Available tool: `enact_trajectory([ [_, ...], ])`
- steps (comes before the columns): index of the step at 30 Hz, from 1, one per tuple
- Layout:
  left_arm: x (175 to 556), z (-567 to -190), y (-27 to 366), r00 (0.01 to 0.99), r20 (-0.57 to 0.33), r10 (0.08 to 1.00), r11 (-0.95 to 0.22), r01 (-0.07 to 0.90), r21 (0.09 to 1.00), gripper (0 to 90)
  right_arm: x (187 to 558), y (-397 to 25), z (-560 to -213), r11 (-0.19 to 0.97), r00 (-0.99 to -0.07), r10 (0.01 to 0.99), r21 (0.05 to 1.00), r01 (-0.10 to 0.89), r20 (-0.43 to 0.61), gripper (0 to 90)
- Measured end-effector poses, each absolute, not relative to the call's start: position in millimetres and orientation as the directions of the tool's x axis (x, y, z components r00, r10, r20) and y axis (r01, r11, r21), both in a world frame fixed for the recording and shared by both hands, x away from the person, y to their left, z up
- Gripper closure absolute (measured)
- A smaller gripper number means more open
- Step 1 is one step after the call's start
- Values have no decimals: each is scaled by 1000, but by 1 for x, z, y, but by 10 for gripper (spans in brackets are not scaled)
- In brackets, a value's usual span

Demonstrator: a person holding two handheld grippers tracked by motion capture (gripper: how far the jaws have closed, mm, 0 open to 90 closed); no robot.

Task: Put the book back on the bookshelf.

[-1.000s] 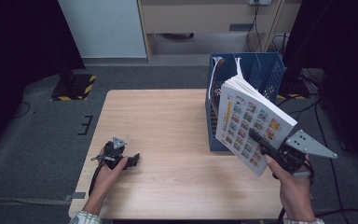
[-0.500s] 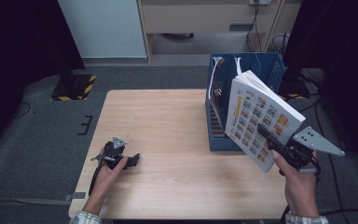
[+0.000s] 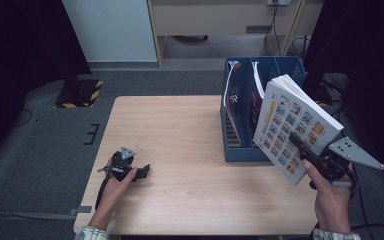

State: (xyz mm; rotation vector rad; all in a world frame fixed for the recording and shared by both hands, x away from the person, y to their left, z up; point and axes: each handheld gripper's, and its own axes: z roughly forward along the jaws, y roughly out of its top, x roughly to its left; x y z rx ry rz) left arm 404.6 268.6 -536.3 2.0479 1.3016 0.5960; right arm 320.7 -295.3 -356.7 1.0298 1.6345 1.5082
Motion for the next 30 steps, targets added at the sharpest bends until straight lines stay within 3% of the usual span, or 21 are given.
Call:
enact_trajectory([
  [30,404,-536,268,412,40,910,-314,624,715,42,328,-319,-352,32,-338,941,993,113,8,740],
])
